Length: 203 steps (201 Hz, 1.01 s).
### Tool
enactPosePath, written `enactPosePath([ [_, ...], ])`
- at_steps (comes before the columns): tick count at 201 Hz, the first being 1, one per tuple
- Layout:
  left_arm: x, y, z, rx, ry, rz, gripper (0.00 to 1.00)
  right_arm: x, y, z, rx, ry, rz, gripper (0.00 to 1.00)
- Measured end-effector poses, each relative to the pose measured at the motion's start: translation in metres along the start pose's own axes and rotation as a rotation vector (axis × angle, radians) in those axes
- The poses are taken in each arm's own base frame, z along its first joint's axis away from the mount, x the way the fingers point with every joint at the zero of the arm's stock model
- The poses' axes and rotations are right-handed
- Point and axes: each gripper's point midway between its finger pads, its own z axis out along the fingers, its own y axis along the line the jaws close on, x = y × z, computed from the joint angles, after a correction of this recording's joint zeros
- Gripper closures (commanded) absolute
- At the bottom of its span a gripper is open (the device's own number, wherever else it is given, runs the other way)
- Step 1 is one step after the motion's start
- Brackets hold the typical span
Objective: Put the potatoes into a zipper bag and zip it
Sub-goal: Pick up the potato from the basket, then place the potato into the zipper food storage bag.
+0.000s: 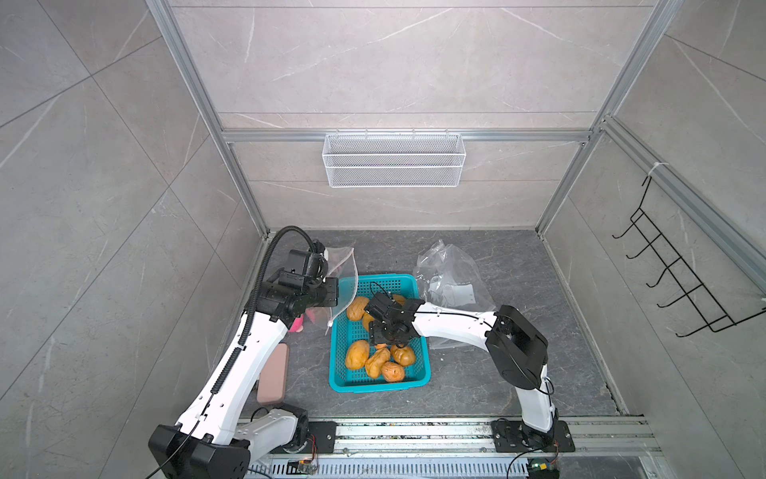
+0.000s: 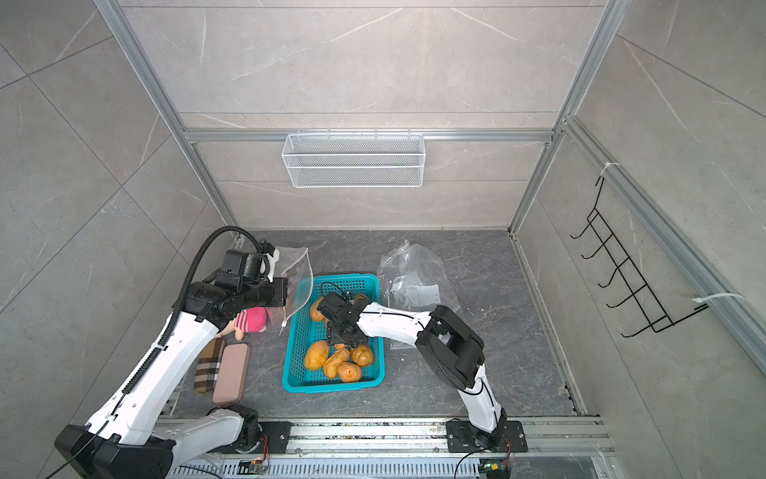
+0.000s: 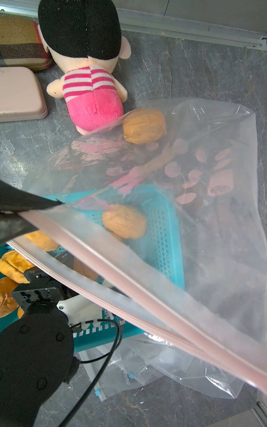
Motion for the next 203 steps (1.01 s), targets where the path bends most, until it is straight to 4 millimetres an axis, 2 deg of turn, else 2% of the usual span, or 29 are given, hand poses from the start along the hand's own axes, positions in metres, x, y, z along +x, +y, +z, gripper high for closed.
enactPosePath([
  [23,0.000,0.000,0.000,0.000,0.000,0.000,1.00,-0.001,-0.001,-0.001,0.008,-0.008,-0.006,0.38],
  [45,0.000,0.000,0.000,0.000,0.000,0.001,1.00,-0.006,0.001,-0.006,-0.008,-0.032,-0.010,0.41],
  [73,0.000,0.000,0.000,0.000,0.000,0.002,1.00,-0.011,0.004,-0.027,-0.057,-0.086,-0.008,0.42],
  [102,0.000,0.000,0.000,0.000,0.000,0.002,1.00,-0.021,0.008,-0.068,-0.138,-0.178,-0.018,0.46],
  [130,0.000,0.000,0.000,0.000,0.000,0.002,1.00,-0.038,0.020,-0.121,-0.256,-0.328,-0.069,0.49],
  [171,0.000,0.000,0.000,0.000,0.000,0.002,1.00,-0.079,0.059,-0.208,-0.474,-0.612,-0.166,0.49],
  [187,0.000,0.000,0.000,0.000,0.000,0.002,1.00,-0.088,0.073,-0.227,-0.546,-0.676,-0.185,0.49],
  [203,0.000,0.000,0.000,0.000,0.000,0.002,1.00,-0.092,0.086,-0.235,-0.604,-0.704,-0.202,0.49],
])
